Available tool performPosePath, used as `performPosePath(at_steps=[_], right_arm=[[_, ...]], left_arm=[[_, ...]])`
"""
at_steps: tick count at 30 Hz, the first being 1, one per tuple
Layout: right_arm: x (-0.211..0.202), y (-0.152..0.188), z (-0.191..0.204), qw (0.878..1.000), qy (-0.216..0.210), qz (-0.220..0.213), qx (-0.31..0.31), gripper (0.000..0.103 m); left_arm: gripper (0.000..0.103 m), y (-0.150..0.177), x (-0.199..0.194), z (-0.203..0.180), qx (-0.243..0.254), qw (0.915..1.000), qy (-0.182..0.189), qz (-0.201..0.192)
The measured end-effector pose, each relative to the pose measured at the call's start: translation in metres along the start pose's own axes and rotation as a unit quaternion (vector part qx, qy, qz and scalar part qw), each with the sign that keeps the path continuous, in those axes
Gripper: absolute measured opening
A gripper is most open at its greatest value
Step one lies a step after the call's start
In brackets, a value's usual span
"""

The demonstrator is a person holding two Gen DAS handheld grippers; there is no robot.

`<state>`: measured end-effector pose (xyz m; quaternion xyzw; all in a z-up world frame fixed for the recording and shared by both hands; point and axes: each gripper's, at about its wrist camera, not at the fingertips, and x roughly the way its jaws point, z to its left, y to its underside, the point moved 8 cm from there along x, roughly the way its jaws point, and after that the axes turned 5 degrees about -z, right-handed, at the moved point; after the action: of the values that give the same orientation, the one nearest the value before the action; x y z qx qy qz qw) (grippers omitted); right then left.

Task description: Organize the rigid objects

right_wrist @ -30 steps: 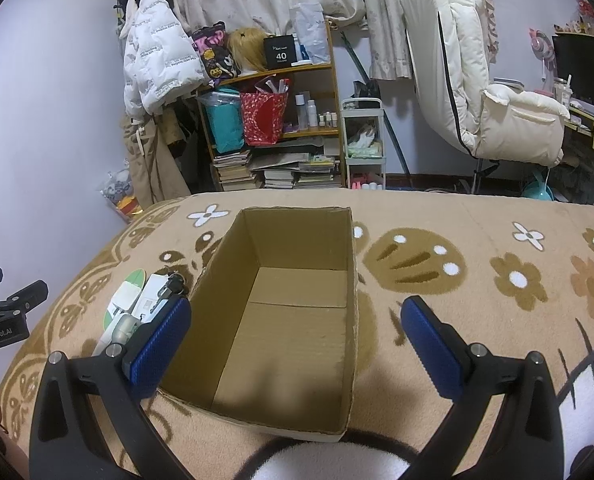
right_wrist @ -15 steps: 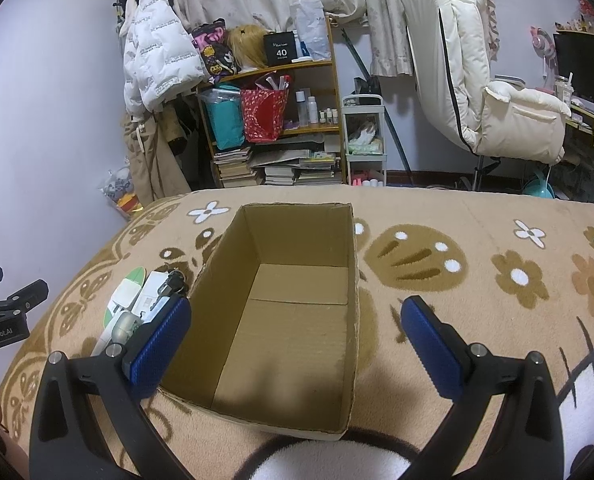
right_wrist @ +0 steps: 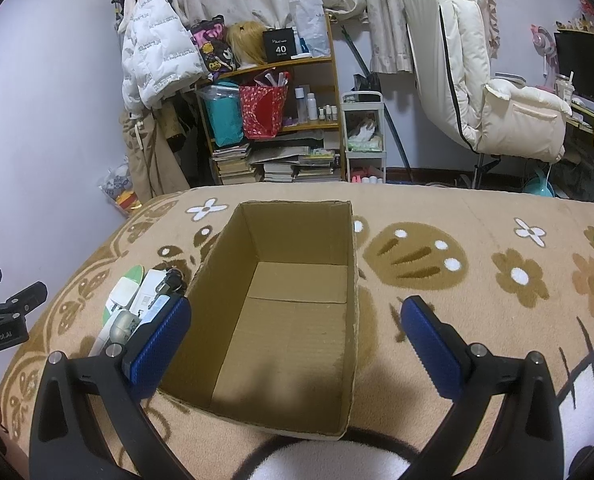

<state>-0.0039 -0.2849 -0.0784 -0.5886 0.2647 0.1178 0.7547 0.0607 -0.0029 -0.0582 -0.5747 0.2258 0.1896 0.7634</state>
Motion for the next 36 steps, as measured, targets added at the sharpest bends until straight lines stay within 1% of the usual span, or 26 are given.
performPosePath(at_steps=[5, 8, 11, 16, 21, 23, 26, 27, 31, 32, 33, 34, 36], right_arm=[[0.007, 0.006, 0.0, 1.0, 0.01, 0.016, -0.009, 0.103], [0.02, 0.007, -0.002, 0.999, 0.015, 0.034, -0.006, 0.103], [0.029, 0.008, -0.006, 0.998, 0.019, 0.051, -0.004, 0.103], [0.047, 0.011, -0.017, 0.996, 0.032, 0.087, 0.001, 0.103], [0.067, 0.024, -0.034, 0.99, 0.047, 0.136, 0.012, 0.103], [0.074, 0.03, -0.039, 0.987, 0.046, 0.154, 0.021, 0.103], [0.083, 0.038, -0.044, 0.983, 0.04, 0.176, 0.026, 0.103], [0.087, 0.04, -0.044, 0.983, 0.039, 0.18, 0.024, 0.103], [0.098, 0.048, -0.043, 0.979, 0.036, 0.2, 0.019, 0.093], [0.1, 0.05, -0.042, 0.978, 0.034, 0.206, 0.018, 0.085], [0.102, 0.052, -0.041, 0.976, 0.032, 0.214, 0.015, 0.08], [0.103, 0.054, -0.04, 0.975, 0.031, 0.221, 0.014, 0.072], [0.106, 0.059, -0.038, 0.972, 0.029, 0.234, 0.013, 0.067]], left_arm=[[0.103, 0.009, 0.011, 0.0, -0.001, 0.9997, 0.011, 0.023], [0.103, 0.01, 0.021, 0.001, -0.002, 0.9992, 0.015, 0.038], [0.103, 0.014, 0.03, 0.001, -0.005, 0.9975, 0.03, 0.063], [0.103, 0.019, 0.051, 0.006, -0.008, 0.9944, 0.028, 0.101], [0.103, 0.026, 0.075, 0.013, -0.014, 0.9907, 0.026, 0.133], [0.103, 0.033, 0.086, 0.016, -0.019, 0.9874, 0.036, 0.153], [0.103, 0.049, 0.101, 0.023, -0.027, 0.9815, 0.023, 0.188], [0.103, 0.052, 0.105, 0.024, -0.027, 0.9805, 0.023, 0.193], [0.103, 0.062, 0.115, 0.026, -0.021, 0.9771, 0.016, 0.211], [0.103, 0.064, 0.117, 0.026, -0.018, 0.9765, 0.013, 0.214], [0.103, 0.067, 0.121, 0.027, -0.015, 0.9755, 0.011, 0.219], [0.103, 0.072, 0.125, 0.027, -0.011, 0.9736, 0.007, 0.228], [0.103, 0.078, 0.132, 0.027, -0.009, 0.9706, 0.007, 0.241]])
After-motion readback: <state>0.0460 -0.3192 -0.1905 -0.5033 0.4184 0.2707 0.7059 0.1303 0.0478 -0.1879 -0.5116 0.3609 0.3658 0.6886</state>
